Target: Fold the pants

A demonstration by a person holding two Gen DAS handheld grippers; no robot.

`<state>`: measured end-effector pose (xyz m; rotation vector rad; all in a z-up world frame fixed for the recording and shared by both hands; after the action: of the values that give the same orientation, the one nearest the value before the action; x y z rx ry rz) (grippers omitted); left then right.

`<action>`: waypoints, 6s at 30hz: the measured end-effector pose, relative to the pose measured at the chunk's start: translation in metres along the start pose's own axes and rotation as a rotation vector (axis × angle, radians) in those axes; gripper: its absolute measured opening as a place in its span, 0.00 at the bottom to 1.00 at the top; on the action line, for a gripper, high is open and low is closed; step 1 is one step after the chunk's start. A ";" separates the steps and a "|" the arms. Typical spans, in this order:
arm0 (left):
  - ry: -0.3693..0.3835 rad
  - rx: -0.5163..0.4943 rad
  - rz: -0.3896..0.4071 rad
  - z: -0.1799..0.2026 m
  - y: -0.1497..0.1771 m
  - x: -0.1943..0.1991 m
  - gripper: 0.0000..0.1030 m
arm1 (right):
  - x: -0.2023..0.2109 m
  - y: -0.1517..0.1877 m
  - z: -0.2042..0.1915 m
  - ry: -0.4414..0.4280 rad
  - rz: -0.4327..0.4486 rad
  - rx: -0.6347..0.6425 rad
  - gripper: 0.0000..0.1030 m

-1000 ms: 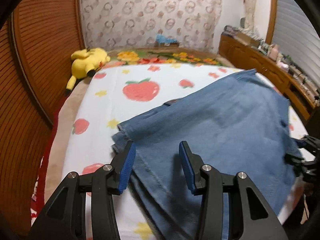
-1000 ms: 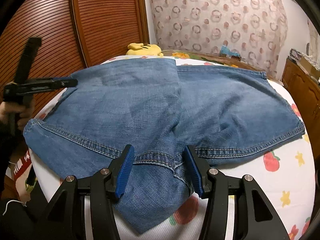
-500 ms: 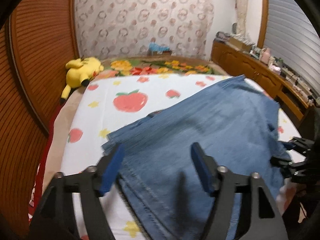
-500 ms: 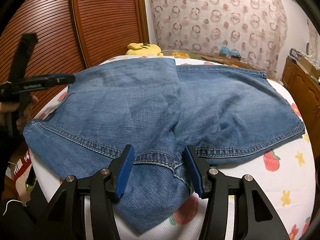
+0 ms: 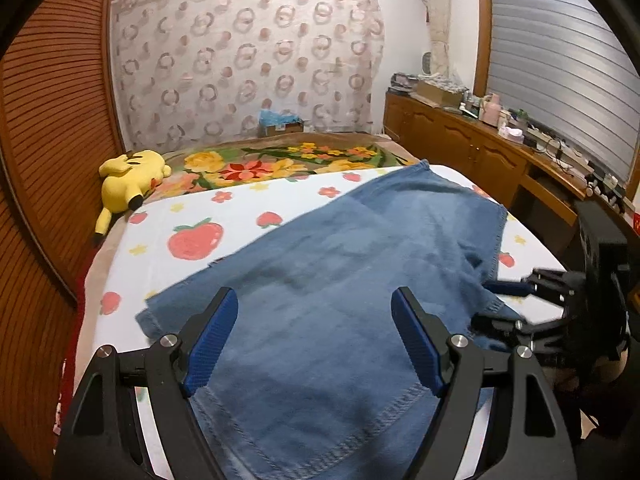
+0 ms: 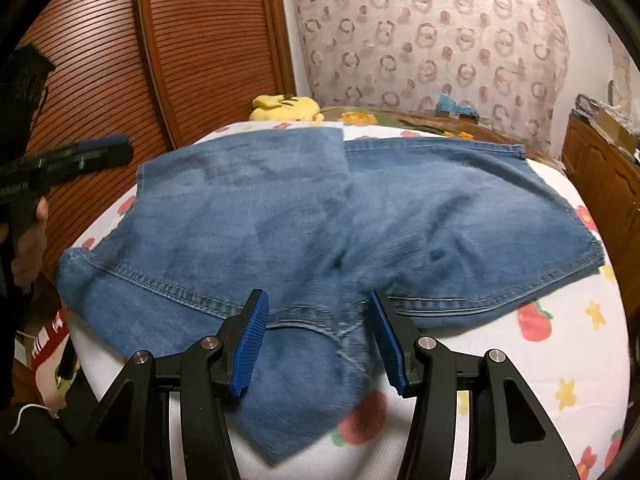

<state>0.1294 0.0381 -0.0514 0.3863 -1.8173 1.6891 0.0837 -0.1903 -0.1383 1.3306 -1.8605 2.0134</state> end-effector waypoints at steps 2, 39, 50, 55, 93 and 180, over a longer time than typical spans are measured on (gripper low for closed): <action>0.009 -0.004 -0.003 0.005 0.001 -0.001 0.77 | 0.007 -0.002 0.006 0.009 0.017 -0.007 0.52; 0.026 0.014 -0.034 0.020 0.018 -0.005 0.77 | -0.004 -0.031 0.199 0.360 -0.066 -0.325 0.52; 0.017 0.032 -0.029 0.011 0.020 -0.001 0.77 | -0.008 -0.038 0.190 0.350 -0.105 -0.235 0.18; 0.009 0.052 -0.015 0.006 0.019 0.006 0.77 | 0.012 -0.049 0.177 0.317 -0.041 -0.188 0.15; -0.035 0.139 0.036 -0.036 0.027 0.040 0.77 | 0.087 -0.109 -0.044 -0.132 0.030 0.222 0.36; 0.031 0.089 -0.017 0.004 0.051 0.029 0.76 | 0.073 -0.089 -0.113 -0.031 0.072 0.134 0.52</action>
<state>0.0758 0.0466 -0.0737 0.4096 -1.7161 1.7588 0.0329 -0.1070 -0.0102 1.3527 -1.8411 2.2012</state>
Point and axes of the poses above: each gripper's, at about its wrist camera, not at the fingertips, and x roughly against the way its jaws point, z to its right, y to its underside, the point moved 2 cm from there along -x, roughly the way its jaws point, and after that the axes turned 2 degrees about -x, right-handed, at the moved point
